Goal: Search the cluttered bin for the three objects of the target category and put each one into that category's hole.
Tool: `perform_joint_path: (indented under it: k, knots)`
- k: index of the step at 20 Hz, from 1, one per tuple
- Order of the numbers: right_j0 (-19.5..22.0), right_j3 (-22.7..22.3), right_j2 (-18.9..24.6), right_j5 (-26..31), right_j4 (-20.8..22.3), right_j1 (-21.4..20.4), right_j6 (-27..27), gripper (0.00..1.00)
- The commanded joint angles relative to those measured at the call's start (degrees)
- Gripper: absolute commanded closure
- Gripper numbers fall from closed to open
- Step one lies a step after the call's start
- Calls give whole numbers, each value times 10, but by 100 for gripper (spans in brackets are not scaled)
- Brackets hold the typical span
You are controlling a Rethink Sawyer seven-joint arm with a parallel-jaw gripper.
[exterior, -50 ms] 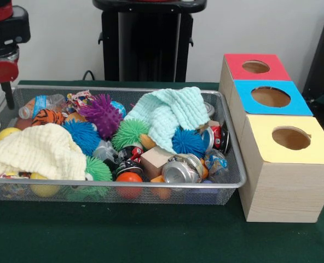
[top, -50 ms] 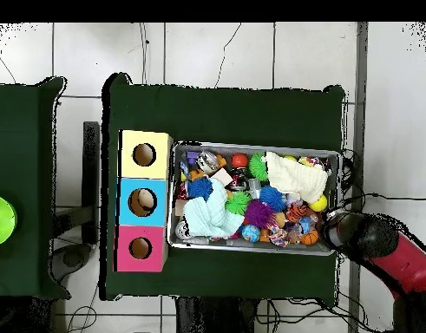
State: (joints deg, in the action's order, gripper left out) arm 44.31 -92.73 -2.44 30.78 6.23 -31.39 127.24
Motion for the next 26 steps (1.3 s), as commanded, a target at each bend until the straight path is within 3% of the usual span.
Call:
perform_joint_path:
  k: [1,5,12,21,25,26]
  knots:
    - [27,-42,108,13,41,18,-114,0]
    - [39,-61,132,24,42,5,-106,0]
    - [-19,-102,101,16,38,-46,-19,0]
    - [-43,-148,97,-25,1,-49,38,0]
    - [-59,-150,81,-58,10,-31,54,0]
    - [-71,-139,63,-71,32,-25,51,0]
